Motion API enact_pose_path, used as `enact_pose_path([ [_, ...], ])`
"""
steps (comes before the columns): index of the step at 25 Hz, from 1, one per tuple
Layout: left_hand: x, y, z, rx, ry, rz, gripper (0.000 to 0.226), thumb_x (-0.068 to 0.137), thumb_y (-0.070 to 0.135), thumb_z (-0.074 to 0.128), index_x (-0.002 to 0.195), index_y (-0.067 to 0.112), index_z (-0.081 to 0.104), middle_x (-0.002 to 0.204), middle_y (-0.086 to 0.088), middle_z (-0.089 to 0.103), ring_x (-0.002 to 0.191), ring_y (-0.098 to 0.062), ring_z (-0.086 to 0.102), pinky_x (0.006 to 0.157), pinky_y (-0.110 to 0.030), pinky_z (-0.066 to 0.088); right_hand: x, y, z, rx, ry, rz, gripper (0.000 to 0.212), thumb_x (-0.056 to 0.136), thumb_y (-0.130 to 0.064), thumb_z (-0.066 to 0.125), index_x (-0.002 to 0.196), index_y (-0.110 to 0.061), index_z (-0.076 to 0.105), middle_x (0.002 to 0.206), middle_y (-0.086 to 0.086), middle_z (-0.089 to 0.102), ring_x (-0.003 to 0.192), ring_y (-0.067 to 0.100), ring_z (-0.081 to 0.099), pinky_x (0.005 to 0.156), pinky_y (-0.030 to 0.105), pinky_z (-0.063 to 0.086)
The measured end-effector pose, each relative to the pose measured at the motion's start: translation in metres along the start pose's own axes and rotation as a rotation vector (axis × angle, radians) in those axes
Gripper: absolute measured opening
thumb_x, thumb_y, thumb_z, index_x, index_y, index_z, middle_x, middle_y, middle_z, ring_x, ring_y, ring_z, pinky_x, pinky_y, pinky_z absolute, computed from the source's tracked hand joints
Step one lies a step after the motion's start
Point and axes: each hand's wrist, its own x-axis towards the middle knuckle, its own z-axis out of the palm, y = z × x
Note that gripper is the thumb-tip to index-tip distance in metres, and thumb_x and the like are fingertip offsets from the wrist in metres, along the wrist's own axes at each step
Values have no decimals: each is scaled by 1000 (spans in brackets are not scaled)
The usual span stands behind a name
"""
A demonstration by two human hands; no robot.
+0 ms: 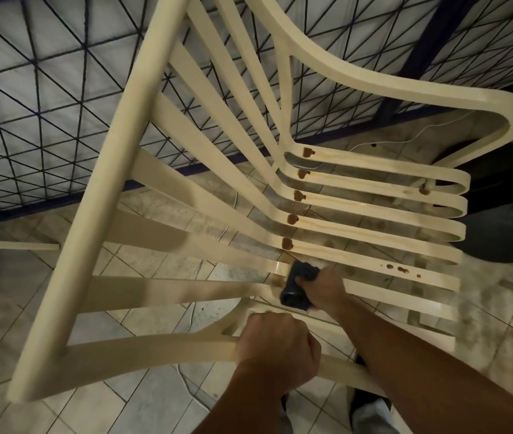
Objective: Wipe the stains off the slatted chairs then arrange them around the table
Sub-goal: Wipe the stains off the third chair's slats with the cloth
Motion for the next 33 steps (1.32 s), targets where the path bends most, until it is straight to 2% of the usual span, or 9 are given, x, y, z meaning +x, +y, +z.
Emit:
enact_pose_path([
  [3, 1, 0, 0, 14, -29, -7, 47, 104, 41, 28, 72, 15, 50, 65, -3, 46, 65, -22, 48, 65, -38, 36, 5, -33, 31, 111, 39, 16, 38, 82, -35, 81, 105, -7, 70, 99, 13, 73, 90, 32, 72, 76, 45, 63],
  [5, 2, 1, 1, 23, -35, -13, 48, 104, 42, 27, 69, 16, 48, 65, -3, 47, 63, -19, 47, 64, -37, 36, 8, -43, 37, 147, 43, 23, 34, 83, -33, 80, 106, -9, 72, 98, 13, 74, 86, 31, 73, 69, 43, 63],
  [7, 1, 1, 0, 9, -43, -24, 49, 104, 43, 26, 71, 16, 50, 66, -3, 49, 63, -19, 48, 64, -38, 36, 8, -40, 29, 21, 25, -25, 28, 85, -35, 78, 101, -12, 70, 93, 10, 73, 82, 27, 72, 65, 35, 61],
  [10, 1, 2, -1, -10, -40, -25, 50, 103, 45, 27, 79, 15, 59, 71, -4, 54, 71, -22, 54, 68, -39, 38, 6, -18, 5, -198, -35, -88, 25, 89, -37, 74, 94, -15, 63, 91, 4, 69, 83, 21, 68, 75, 32, 59],
  [16, 2, -1, -2, -98, -21, -34, 60, 103, 56, 28, 95, 13, 69, 88, -7, 66, 88, -24, 63, 81, -40, 44, 12, 34, -51, -207, -62, -97, 18, 86, -32, 77, 92, -17, 70, 83, 3, 72, 78, 17, 69, 74, 35, 58],
  [20, 1, -1, -2, -109, 4, -43, 63, 102, 60, 28, 99, 11, 68, 98, -12, 68, 92, -29, 63, 83, -42, 43, 7, 31, -48, -241, -25, -150, 14, 89, -28, 74, 83, -16, 70, 76, 3, 70, 73, 15, 68, 74, 36, 58],
  [26, 1, 0, -3, -102, 19, -30, 59, 104, 58, 28, 93, 12, 64, 90, -14, 64, 77, -27, 49, 72, -41, 35, 3, -16, -8, -341, 17, -188, 32, 91, -41, 73, 103, -12, 69, 87, 0, 63, 76, 12, 58, 52, 16, 38],
  [29, 1, -1, -2, -73, 28, -17, 52, 105, 55, 27, 86, 15, 56, 76, -10, 49, 73, -27, 47, 68, -41, 33, 5, -34, 13, -297, 1, -196, 29, 90, -37, 73, 100, -10, 71, 85, 1, 65, 75, 16, 61, 54, 21, 40],
  [33, 0, -1, 2, -59, 52, 0, 50, 105, 52, 27, 85, 15, 54, 73, -9, 43, 72, -28, 46, 68, -41, 32, 5, -35, 26, -234, -7, -174, 27, 87, -36, 75, 96, -10, 72, 87, 5, 69, 78, 20, 66, 61, 27, 45],
])
